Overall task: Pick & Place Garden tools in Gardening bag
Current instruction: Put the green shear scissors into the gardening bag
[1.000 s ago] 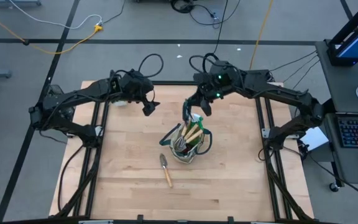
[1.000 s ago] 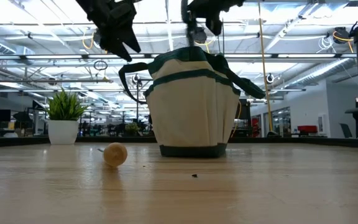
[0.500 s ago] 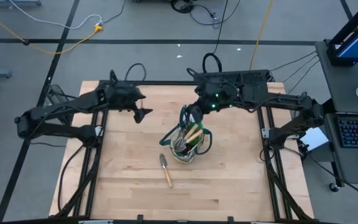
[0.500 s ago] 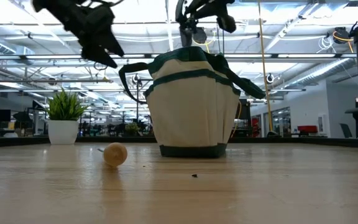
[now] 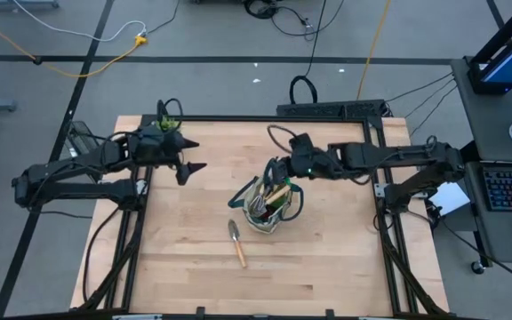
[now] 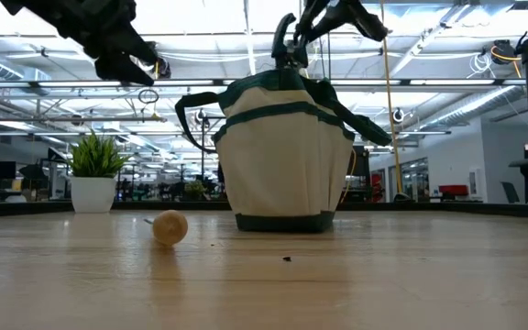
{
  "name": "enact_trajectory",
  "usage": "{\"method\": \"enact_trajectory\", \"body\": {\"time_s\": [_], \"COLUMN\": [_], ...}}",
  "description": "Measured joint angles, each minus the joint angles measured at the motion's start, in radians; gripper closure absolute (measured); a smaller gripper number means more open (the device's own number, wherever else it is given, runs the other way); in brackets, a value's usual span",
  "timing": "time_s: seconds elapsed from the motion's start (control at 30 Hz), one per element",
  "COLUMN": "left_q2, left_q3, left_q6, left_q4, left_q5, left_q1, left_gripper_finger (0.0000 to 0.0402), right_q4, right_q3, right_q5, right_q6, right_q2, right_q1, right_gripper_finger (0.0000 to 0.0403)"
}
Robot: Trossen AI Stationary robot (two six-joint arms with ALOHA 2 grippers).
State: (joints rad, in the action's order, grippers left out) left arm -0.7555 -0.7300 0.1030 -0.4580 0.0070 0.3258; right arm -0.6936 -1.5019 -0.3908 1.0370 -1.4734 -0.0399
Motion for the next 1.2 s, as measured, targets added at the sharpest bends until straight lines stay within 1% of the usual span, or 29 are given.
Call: {"method": "enact_trajectory", "body": {"time_s": [0.23, 0.37, 0.63, 0.73, 0.97, 1.2], "left_q2": [-0.003, -0.003, -0.003, -0.003, -0.003, -0.003], "left_q3": [0.000, 0.000, 0.000, 0.000, 0.000, 0.000], "left_q6": [-0.014, -0.014, -0.011, -0.002, 0.009, 0.009], "left_q4": [0.000, 0.000, 0.000, 0.000, 0.016, 0.052], "left_q5": [0.000, -0.001, -0.001, -0.006, -0.009, -0.009], "left_q1": [-0.028, -0.039, -0.064, -0.075, -0.100, -0.114], "left_gripper_finger": [0.0026, 0.0026, 0.0014, 0.0015, 0.0024, 0.0018], "right_q4": [0.113, 0.125, 0.146, 0.143, 0.143, 0.099], "right_q3": [0.105, 0.148, 0.157, 0.157, 0.157, 0.158], "right_q5": [-0.006, -0.003, -0.009, -0.028, -0.027, -0.029], "right_q6": [0.114, 0.162, 0.182, 0.182, 0.182, 0.216], "right_q2": [0.000, -0.001, -0.001, -0.001, -0.001, -0.014], "right_q1": [-0.040, -0.058, -0.068, -0.068, -0.073, -0.093], "right_gripper_finger": [0.0362, 0.0362, 0.0362, 0.0363, 0.0363, 0.0363]}}
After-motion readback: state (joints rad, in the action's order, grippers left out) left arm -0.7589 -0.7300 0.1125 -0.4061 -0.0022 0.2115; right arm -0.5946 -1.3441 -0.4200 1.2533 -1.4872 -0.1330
